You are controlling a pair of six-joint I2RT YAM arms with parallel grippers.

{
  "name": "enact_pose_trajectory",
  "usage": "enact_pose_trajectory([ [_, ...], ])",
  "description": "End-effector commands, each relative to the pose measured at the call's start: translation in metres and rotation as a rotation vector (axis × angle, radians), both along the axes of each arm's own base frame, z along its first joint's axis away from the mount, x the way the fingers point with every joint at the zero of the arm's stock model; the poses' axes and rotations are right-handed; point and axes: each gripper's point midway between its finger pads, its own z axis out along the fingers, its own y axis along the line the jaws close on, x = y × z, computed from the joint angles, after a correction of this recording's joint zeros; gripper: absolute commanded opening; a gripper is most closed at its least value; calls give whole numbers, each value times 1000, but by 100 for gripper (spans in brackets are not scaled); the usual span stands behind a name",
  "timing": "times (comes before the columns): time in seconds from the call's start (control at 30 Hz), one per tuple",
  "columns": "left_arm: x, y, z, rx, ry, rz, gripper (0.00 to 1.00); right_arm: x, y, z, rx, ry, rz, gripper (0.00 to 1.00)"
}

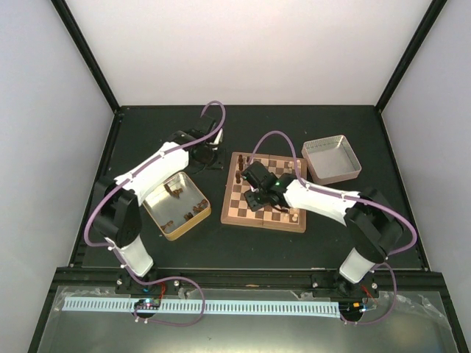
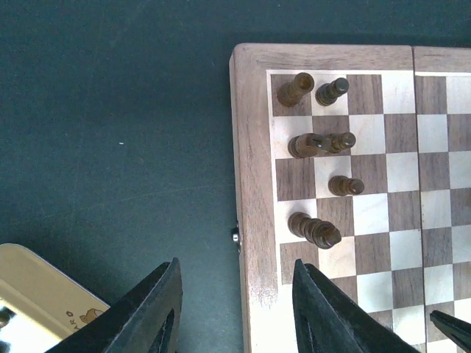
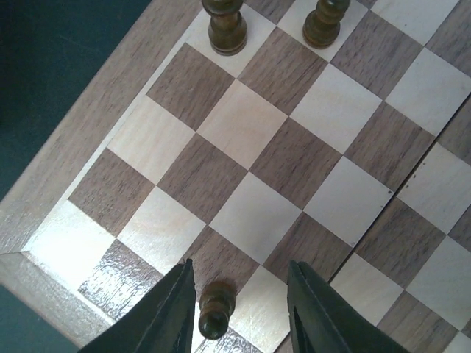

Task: Set up the chess pieces on the board
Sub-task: Pick up the chess piece from the chessboard.

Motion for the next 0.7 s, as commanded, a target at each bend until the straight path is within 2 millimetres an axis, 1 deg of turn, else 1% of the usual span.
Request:
enact_pose_trajectory([
  [0.0, 2, 2, 25, -40, -63, -3, 43, -8, 4, 4, -2, 69, 12, 37],
  [0.07, -1, 4, 27, -43, -67, -2, 44, -12, 6, 7, -3, 108, 4, 37],
  [0.13, -3, 6, 29, -43, -72, -2, 44, -17, 1, 3, -31, 152, -15, 37],
  [0.2, -6, 8, 28, -43, -71, -3, 44, -21, 1, 2, -36, 182, -23, 37],
  [0.3, -10, 10, 27, -46, -70, 2, 44, -23, 1, 0, -49, 212, -39, 33],
  [0.43, -13, 14, 30, -49, -79, 8, 44, -24, -1, -8, -92, 253, -53, 32],
  [0.57, -16, 18, 34, -54, -91, 11, 45, -24, -1, -17, -115, 276, -63, 24],
  [0.67, -17, 20, 38, -56, -102, 10, 45, -22, -1, -20, -127, 279, -79, 11],
])
